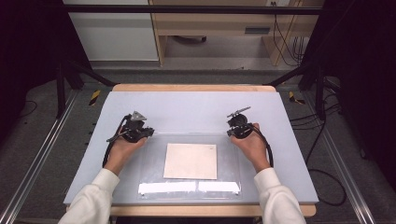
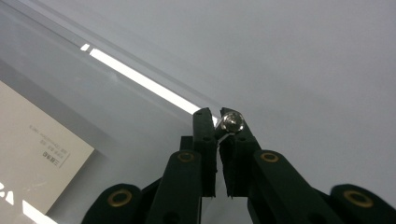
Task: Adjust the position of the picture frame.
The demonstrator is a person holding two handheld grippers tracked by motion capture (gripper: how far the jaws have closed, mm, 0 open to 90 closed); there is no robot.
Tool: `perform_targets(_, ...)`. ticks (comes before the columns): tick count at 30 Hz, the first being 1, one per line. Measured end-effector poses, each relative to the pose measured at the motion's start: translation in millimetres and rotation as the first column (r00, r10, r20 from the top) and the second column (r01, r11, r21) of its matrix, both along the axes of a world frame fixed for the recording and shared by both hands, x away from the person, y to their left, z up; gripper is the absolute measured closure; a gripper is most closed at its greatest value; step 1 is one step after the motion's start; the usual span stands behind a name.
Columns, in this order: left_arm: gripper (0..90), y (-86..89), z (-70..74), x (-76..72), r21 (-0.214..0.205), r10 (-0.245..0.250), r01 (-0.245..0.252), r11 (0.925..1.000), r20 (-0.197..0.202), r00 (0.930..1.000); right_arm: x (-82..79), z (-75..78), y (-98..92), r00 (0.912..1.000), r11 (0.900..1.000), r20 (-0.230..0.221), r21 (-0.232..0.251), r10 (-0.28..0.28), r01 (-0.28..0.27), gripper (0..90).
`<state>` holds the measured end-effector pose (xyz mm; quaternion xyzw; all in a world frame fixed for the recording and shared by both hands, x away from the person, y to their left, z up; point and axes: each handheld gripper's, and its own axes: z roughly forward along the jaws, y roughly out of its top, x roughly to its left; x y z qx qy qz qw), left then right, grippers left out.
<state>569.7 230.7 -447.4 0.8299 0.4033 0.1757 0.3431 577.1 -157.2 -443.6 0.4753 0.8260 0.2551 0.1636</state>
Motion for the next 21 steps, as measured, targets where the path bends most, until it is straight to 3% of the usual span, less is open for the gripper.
perform_targets(21,83.9,-4.3,-8.8,3.7,-0.005,0.017,-0.017,0.9999,-0.009,0.9998,0.6,-8.6,-3.6,0.9998,0.9997,-0.009,0.019,-0.016,0.016,85.2)
